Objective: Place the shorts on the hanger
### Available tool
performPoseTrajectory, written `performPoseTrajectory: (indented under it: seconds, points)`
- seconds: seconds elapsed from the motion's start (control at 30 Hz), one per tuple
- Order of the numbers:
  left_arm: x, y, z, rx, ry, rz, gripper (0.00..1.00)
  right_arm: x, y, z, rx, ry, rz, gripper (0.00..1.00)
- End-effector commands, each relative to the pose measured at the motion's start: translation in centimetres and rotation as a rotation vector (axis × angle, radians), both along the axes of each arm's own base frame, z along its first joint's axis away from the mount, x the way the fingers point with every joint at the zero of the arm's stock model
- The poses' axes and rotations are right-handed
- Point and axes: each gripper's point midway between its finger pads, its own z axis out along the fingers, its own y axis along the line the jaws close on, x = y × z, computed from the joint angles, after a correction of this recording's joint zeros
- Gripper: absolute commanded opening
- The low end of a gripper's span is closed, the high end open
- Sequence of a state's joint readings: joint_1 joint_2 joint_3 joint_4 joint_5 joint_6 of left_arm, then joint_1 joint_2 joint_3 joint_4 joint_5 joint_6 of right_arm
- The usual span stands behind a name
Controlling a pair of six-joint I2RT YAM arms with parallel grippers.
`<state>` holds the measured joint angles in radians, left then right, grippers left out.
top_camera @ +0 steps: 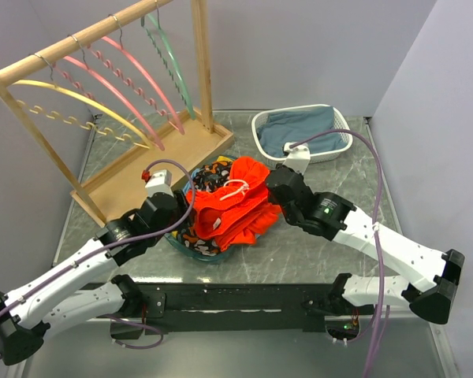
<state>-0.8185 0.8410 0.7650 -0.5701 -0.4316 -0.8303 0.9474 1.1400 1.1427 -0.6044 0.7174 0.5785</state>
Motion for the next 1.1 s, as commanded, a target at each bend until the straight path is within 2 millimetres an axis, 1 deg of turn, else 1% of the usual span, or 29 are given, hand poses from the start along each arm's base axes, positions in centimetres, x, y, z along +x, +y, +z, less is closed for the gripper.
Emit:
performPoseTrajectory:
  seconds: [0.0,0.1,0.17,0.3,0.47,0.57,0.67,0.77,0.8,0.87,1.0,1.07]
  points:
    - [-0.3,-2.2,2.4,-0.092,-0.071,-0.125,0.56,0.8,-0.4,1.4,-0.001,-0.025,-0.012,0.00]
    - [-0.7,-1.9,2.3,-0.089,-0.073,-0.134,0.56,1.0,0.0,1.3,0.006,-0.021,-0.003,0.00]
    - [-0.9,-1.9,1.9,-0.077,-0.063,-0.146,0.54,1.2,0.1,1.2,0.003,-0.017,-0.003,0.00]
    - [-1.4,-2.4,1.3,-0.082,-0.048,-0.186,0.54,1.4,0.1,1.2,0.003,-0.014,-0.007,0.00]
    - [-1.6,-2.6,0.5,-0.083,-0.027,-0.197,0.56,1.6,0.0,0.8,-0.001,-0.007,-0.011,0.00]
    - [-1.8,-3.3,0.8,-0.103,-0.030,-0.224,0.57,1.7,-0.3,0.8,0.000,-0.007,-0.017,0.00]
    - [-2.3,-3.9,2.1,-0.143,-0.058,-0.257,0.60,1.8,-0.4,0.7,-0.003,-0.006,-0.016,0.00]
    - [-2.8,-3.8,3.5,-0.167,-0.091,-0.278,0.62,1.9,-0.6,0.6,-0.004,-0.004,-0.021,0.00]
    - [-2.9,-3.6,3.6,-0.162,-0.093,-0.275,0.62,2.0,-0.7,0.6,-0.006,-0.003,-0.024,0.00]
    - [-2.9,-3.2,2.9,-0.125,-0.068,-0.269,0.62,2.1,-0.7,0.7,-0.001,-0.004,-0.021,0.00]
    - [-2.8,-3.2,-0.2,-0.051,0.015,-0.245,0.59,2.2,-0.8,0.9,0.002,-0.007,-0.023,0.00]
    - [-2.7,-3.3,-1.2,-0.043,0.036,-0.225,0.59,2.1,-0.7,0.9,0.002,-0.006,-0.020,0.00]
